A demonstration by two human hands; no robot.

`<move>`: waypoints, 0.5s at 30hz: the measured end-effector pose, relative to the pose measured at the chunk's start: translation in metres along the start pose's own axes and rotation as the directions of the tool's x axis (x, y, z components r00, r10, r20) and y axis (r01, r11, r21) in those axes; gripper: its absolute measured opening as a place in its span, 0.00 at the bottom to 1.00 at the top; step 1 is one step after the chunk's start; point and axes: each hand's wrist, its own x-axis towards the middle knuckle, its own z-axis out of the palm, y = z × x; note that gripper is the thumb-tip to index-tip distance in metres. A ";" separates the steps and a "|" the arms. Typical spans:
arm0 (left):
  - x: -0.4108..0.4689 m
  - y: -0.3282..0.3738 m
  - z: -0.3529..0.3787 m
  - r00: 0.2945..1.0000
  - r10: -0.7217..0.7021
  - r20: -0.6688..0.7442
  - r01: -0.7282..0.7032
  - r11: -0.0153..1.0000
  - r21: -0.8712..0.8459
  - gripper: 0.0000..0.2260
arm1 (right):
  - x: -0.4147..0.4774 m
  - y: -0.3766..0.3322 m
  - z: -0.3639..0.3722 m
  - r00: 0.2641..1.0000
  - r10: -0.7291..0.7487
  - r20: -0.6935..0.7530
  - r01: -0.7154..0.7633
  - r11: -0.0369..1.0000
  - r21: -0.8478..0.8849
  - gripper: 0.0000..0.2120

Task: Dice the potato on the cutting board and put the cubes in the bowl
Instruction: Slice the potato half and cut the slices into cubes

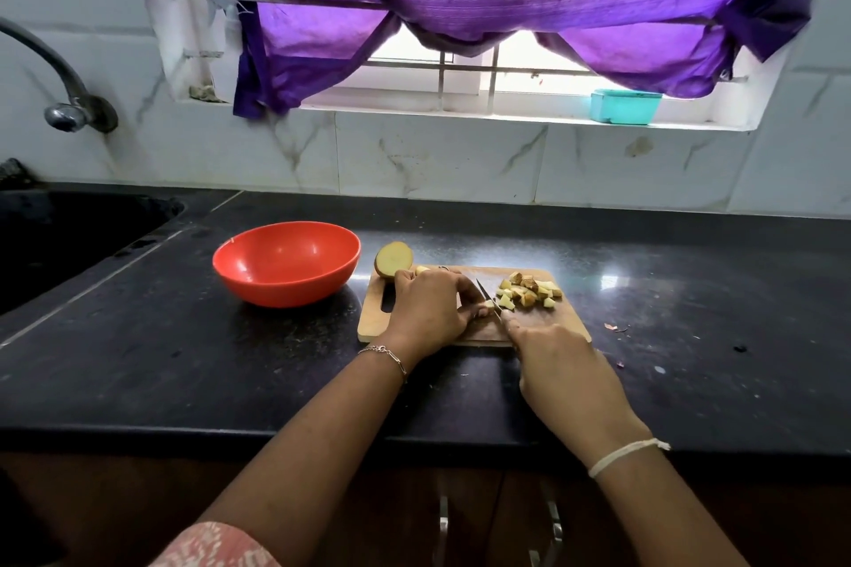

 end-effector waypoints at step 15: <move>0.001 -0.002 0.008 0.999 -0.005 -0.043 0.001 0.994 -0.110 0.11 | -0.019 0.005 0.009 0.988 0.101 -0.115 -0.085 0.986 0.141 0.25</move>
